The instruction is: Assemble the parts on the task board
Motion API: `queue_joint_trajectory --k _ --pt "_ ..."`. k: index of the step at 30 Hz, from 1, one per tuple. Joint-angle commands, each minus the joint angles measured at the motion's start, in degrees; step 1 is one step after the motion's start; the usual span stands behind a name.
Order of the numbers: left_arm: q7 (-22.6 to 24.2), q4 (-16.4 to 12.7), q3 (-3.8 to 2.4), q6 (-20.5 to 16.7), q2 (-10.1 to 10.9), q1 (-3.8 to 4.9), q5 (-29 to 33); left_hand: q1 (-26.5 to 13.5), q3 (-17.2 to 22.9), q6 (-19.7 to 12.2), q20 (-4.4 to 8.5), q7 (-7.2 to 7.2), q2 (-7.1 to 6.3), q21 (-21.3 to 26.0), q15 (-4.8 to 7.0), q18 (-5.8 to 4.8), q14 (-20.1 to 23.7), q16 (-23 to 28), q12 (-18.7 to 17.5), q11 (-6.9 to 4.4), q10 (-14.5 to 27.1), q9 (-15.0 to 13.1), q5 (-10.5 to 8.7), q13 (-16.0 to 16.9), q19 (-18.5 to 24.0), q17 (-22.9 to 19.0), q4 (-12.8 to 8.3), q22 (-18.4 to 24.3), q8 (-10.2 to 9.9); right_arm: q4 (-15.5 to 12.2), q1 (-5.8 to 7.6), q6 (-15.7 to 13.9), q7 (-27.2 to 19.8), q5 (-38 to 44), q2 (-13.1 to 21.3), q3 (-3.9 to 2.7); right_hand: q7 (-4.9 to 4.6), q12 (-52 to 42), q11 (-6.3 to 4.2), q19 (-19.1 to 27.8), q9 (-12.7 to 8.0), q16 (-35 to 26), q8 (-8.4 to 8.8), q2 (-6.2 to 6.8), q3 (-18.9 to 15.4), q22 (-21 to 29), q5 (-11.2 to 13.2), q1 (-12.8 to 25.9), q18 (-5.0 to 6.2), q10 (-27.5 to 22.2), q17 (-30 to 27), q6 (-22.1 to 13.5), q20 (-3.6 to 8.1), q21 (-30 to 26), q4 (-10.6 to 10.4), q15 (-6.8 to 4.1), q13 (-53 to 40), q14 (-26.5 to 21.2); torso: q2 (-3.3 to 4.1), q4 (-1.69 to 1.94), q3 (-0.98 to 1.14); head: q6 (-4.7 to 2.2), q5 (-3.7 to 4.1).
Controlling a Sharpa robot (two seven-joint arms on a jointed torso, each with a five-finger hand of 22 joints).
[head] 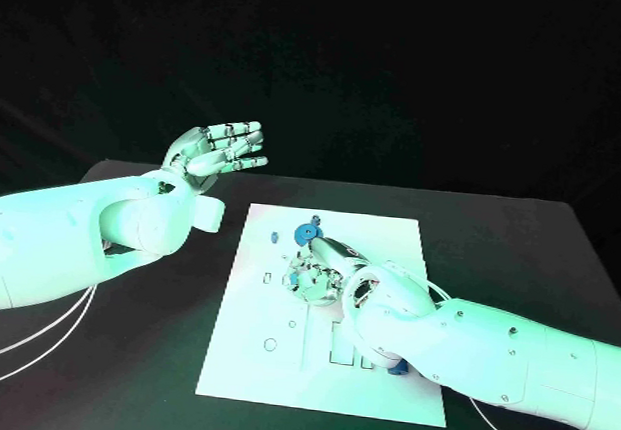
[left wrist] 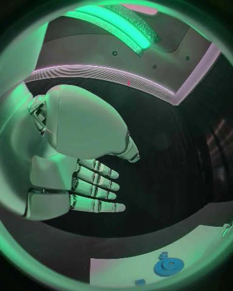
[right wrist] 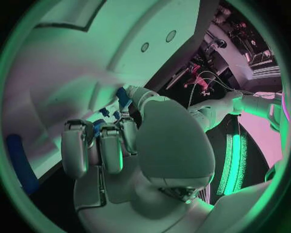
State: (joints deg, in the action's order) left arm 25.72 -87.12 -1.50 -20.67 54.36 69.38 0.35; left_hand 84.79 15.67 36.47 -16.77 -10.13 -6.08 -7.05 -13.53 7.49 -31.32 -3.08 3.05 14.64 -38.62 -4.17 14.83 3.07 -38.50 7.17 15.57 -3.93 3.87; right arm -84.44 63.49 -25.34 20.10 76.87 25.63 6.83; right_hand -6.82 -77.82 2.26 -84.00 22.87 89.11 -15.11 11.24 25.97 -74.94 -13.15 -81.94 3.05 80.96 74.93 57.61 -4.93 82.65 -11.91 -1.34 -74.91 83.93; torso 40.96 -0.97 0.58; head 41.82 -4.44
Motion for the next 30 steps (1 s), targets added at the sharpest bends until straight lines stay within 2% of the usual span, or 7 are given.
queue_joint_trajectory --k 1,17,30 --pt "0.34 -0.05 -0.03 1.05 -0.08 0.03 0.12 0.40 -0.01 0.47 0.15 -6.55 -0.12 0.19 0.07 -0.62 0.27 0.13 0.15 0.00 -0.37 0.05 0.03 0.10 -0.33 -0.05 -0.40 -0.05 -0.08 0.42 -0.22 0.13 0.16 0.80 -0.22 0.05 0.05 -0.30 -0.12 -1.37 -0.02 0.13 -0.29 -0.11 0.25 -10.16 -0.35 0.44 -1.07 -0.07 12.99 0.23 0.32 -0.17 0.05 -0.30 -2.41 5.58 0.00 -0.01 0.03 0.00 -0.04" --pt "0.10 -0.03 -0.03 1.02 -0.02 0.04 0.11 0.40 -0.01 0.47 0.15 -6.55 -0.12 0.19 0.07 -0.62 0.27 0.13 0.15 0.00 -0.37 0.05 0.03 0.10 -0.33 -0.05 -0.40 -0.05 -0.08 1.29 -0.47 -0.60 0.24 1.18 -0.48 0.15 -0.29 0.29 0.12 -0.96 -0.14 0.07 -0.07 0.78 0.43 -9.74 -0.22 1.06 -0.90 -0.58 12.85 -1.00 0.29 -0.92 0.52 -0.17 -1.91 5.54 -0.02 -0.08 0.03 0.15 -0.26" --pt "0.05 0.00 -0.03 1.01 0.02 0.04 0.11 0.24 -0.06 0.59 0.15 -6.55 -0.09 0.26 0.07 -0.62 0.26 0.13 0.17 -0.02 -0.63 0.05 -0.01 0.11 -0.38 -0.19 -0.33 -0.04 -0.06 1.42 -0.53 0.21 0.29 1.60 -0.54 0.25 -0.79 1.19 0.58 -0.67 -0.29 -0.03 0.08 2.25 -0.05 -9.47 0.17 2.47 -0.78 -1.42 12.61 -2.14 -0.01 -1.49 0.61 0.22 -1.12 5.48 -0.03 -0.04 0.02 0.18 -0.19"
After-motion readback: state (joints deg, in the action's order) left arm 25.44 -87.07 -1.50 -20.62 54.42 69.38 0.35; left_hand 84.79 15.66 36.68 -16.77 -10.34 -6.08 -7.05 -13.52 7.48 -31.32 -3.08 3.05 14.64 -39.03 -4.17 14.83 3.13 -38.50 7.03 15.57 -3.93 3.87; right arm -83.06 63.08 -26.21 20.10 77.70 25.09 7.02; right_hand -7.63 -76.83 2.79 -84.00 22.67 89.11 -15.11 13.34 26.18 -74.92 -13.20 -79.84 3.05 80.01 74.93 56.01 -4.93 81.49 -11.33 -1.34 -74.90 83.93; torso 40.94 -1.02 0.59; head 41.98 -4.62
